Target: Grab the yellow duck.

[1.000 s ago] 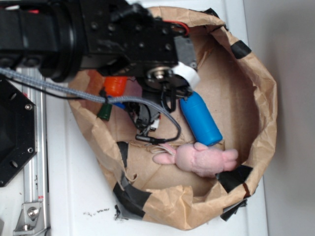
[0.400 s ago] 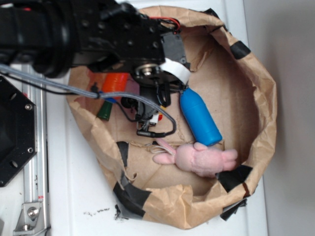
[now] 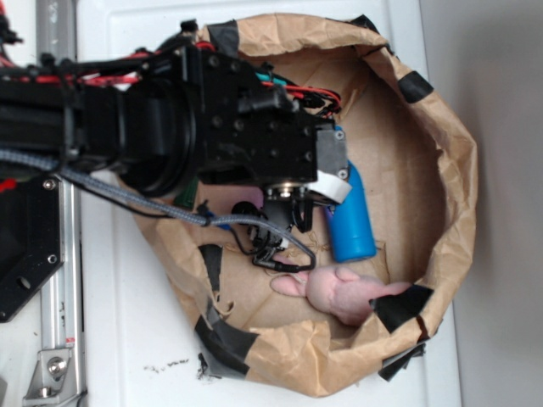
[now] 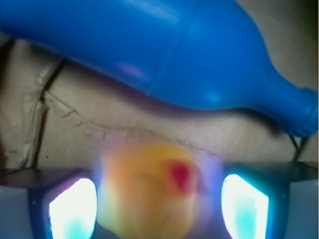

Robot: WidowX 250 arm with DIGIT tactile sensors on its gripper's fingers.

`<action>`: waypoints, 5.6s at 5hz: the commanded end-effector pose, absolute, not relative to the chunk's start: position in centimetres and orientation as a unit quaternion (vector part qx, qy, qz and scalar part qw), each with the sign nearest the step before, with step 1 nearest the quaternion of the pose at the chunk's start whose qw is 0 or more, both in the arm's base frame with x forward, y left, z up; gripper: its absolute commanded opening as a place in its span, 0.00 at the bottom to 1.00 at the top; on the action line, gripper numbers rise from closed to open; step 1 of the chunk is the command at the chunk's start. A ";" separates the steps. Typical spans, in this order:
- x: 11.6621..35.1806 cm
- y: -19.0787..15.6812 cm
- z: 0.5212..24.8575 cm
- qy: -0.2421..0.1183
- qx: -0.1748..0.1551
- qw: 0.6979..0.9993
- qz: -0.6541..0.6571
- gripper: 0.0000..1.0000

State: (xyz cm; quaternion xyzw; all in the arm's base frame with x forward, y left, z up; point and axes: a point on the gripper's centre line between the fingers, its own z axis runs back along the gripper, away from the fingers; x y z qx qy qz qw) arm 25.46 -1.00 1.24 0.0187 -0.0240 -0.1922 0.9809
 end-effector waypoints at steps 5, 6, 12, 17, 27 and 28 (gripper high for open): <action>26.8 -0.5 2.7 -0.064 -0.027 0.978 -0.197 1.00; 28.4 -0.3 1.7 -0.063 -0.054 0.982 -0.170 1.00; 26.0 -0.5 3.0 -0.063 -0.039 0.982 -0.175 1.00; 25.2 0.8 2.1 -0.036 -0.026 0.987 -0.154 1.00; 27.4 0.4 9.5 -0.105 0.000 0.991 -0.078 0.00; 26.9 0.1 14.6 -0.120 -0.025 0.990 -0.068 0.00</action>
